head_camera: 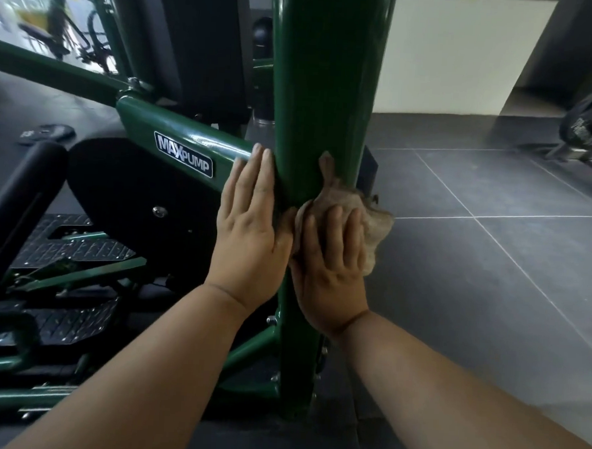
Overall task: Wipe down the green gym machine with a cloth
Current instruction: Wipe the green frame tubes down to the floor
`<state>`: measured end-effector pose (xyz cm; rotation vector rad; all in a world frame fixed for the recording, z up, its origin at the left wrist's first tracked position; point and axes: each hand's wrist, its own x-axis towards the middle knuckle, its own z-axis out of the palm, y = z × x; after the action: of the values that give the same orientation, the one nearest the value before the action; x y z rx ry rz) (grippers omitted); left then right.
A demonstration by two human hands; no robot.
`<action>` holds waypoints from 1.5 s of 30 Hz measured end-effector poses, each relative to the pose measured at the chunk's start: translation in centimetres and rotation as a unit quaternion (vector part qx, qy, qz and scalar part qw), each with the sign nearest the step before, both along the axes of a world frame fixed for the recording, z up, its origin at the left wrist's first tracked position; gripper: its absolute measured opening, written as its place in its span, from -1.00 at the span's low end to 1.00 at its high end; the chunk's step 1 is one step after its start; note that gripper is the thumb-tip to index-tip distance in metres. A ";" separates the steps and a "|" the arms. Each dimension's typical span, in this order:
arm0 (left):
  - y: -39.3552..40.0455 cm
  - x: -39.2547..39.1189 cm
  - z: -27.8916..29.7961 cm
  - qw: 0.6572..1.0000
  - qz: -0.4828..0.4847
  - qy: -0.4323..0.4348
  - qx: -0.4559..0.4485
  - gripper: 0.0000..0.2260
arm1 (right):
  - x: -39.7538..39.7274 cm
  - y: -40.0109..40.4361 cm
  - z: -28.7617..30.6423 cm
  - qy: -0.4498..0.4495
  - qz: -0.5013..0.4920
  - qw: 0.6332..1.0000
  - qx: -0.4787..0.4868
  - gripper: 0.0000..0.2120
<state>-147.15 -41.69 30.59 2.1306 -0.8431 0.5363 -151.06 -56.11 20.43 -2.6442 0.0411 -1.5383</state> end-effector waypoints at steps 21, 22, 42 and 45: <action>0.4 -3.0 -4.0 0.989 -0.003 0.146 -0.015 -0.17 | 0.8 -0.5 22.3 -0.089 0.060 0.987 -0.121 -0.45; 0.2 -3.1 -4.0 0.988 -0.004 0.150 -0.026 -0.16 | 1.0 -0.7 23.6 -0.099 0.044 0.985 -0.135 -0.43; 1.8 -2.9 -3.9 0.981 -0.037 0.187 -0.034 -0.15 | 0.7 -0.5 14.8 -0.042 0.109 0.988 -0.098 -0.43; 1.5 -3.0 -4.1 0.979 -0.038 0.196 -0.048 -0.11 | 0.3 -0.8 10.4 -0.051 0.103 0.992 -0.056 -0.41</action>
<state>-150.12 -40.21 26.50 2.0128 -0.6556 0.1046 -150.79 -56.96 30.83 -2.5492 -0.3224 -1.6463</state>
